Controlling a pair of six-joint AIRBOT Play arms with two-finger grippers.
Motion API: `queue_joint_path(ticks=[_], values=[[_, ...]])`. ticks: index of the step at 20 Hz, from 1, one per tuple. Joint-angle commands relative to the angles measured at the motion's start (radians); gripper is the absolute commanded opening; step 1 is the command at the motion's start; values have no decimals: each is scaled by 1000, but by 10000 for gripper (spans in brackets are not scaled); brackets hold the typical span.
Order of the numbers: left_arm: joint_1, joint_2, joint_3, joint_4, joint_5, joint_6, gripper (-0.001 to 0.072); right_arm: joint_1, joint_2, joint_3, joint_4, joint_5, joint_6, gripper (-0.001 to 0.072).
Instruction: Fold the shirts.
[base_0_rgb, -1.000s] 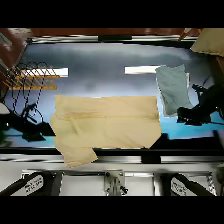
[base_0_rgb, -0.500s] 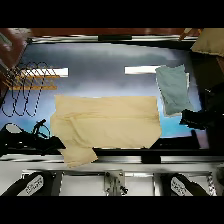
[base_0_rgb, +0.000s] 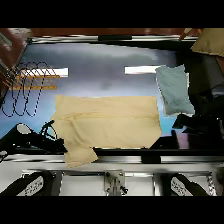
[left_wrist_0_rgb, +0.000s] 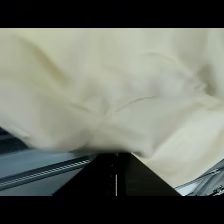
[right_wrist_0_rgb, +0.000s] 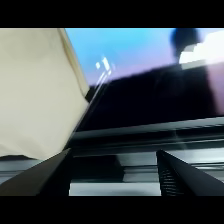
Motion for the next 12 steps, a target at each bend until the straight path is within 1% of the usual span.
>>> queue_joint_path(ticks=[1,3,5,10,11,12], values=[[-23,-1,0,3,-38,14,36,2,0,-165,177,31,-45,640],[-13,9,1,3,-42,22,35,2,0,-272,257,109,-59,640],[1,32,8,2,-48,21,36,2,0,-347,278,182,-61,640],[28,111,18,2,-49,21,36,2,0,-428,301,245,-74,640],[28,116,18,2,-50,21,35,2,1,-429,317,256,-74,611],[28,121,18,2,-48,21,35,11,1,-429,330,275,-76,598]])
